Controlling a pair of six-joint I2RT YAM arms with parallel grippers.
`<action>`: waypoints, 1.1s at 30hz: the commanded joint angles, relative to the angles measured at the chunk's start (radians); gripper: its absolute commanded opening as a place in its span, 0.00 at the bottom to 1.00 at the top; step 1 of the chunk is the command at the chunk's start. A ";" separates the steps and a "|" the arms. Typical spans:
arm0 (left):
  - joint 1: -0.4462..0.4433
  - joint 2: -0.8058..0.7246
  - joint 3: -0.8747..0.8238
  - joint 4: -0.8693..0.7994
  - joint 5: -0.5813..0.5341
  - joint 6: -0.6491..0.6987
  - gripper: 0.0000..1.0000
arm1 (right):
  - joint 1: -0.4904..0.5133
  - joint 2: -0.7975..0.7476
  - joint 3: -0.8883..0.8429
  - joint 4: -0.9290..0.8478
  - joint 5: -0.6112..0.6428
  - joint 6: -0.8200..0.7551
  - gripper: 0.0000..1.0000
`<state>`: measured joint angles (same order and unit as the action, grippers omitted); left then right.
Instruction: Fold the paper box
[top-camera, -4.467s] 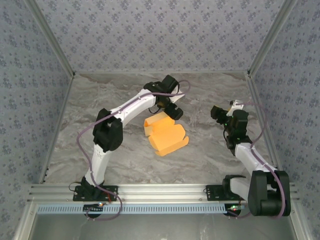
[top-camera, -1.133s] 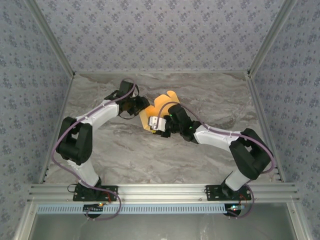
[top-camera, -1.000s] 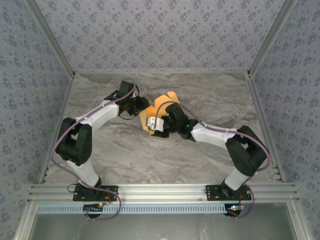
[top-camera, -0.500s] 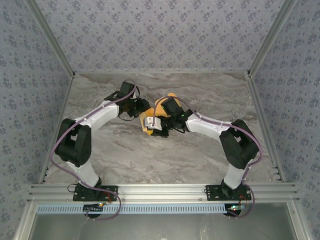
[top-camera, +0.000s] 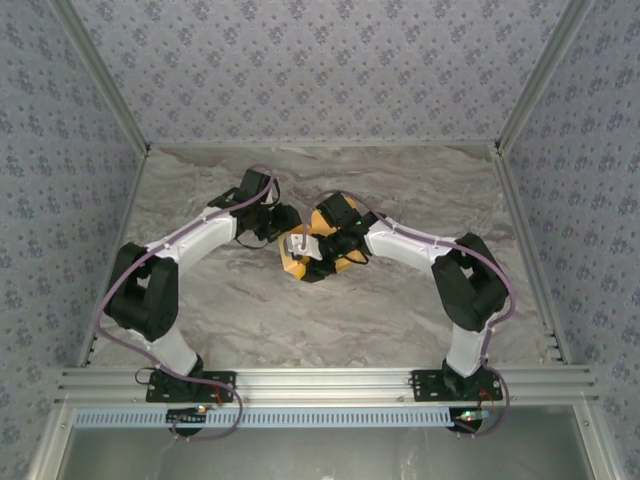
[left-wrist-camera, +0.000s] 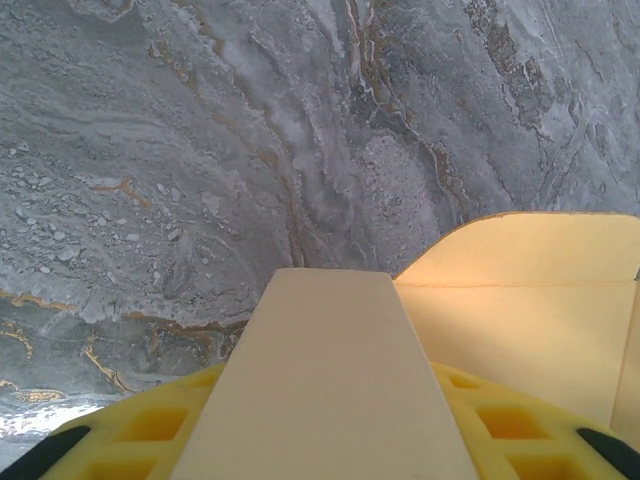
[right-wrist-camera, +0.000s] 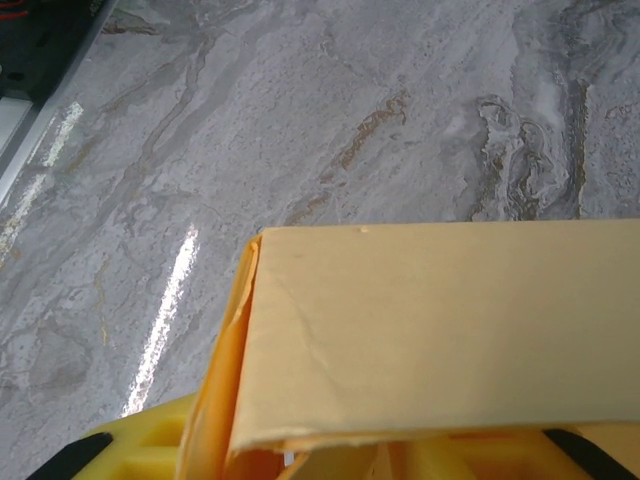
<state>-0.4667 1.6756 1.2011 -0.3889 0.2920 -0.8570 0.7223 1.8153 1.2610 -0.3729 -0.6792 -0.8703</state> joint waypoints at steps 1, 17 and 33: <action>-0.012 -0.033 0.000 -0.001 0.050 -0.017 0.31 | -0.003 -0.053 -0.007 -0.018 0.077 0.018 0.37; -0.002 -0.036 -0.006 0.002 0.048 -0.019 0.31 | 0.014 -0.158 -0.136 0.069 0.160 0.116 0.43; -0.002 -0.042 -0.015 0.001 0.044 -0.019 0.31 | 0.036 -0.225 -0.174 0.112 0.213 0.151 0.40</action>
<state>-0.4671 1.6752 1.1961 -0.3706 0.3229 -0.8654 0.7597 1.6424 1.1015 -0.2577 -0.4793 -0.7357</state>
